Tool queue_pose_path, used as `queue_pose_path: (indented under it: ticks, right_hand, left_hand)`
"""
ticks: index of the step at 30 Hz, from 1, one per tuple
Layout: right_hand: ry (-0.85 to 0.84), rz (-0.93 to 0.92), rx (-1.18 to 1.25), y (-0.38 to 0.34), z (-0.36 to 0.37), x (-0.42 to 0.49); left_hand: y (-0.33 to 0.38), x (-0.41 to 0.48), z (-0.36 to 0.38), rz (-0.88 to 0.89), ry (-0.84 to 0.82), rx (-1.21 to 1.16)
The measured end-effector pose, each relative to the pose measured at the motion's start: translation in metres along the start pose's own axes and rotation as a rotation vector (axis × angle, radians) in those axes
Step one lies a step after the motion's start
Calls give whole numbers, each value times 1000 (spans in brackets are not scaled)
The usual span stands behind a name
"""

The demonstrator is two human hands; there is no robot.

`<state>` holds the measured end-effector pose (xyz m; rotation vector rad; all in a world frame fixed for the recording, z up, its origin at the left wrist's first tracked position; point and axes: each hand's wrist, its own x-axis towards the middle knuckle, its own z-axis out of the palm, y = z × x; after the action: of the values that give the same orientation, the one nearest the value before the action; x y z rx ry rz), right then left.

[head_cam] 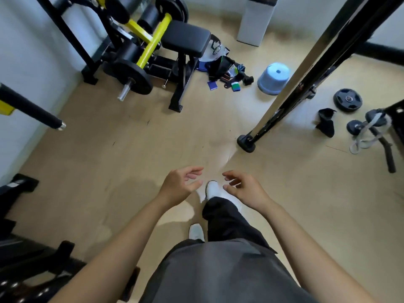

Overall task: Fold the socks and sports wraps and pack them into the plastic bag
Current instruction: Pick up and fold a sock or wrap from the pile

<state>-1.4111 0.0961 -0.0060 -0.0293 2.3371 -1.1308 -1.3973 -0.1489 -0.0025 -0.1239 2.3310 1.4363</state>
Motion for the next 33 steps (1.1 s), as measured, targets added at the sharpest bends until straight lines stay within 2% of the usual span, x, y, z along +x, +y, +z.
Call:
queue_pose_path:
  ticks: [7,14,22,27,33]
  right_hand:
    - [73,21,129,-28,-61,144]
    - [39,3,57,-70,-131,285]
    - [17,45,46,-110,-199,430]
    - [76,115,25,-133,-241,517]
    - [195,195,122,-151,-303,598]
  left_hand:
    - [33,160,-52,15,-12,68]
    - [90,298,-107,28,-6,83]
    - [111,442,-158,8,-26,50]
    - [123,556,-188,27,-76,74]
    - [169,682,-214,75,-105,148]
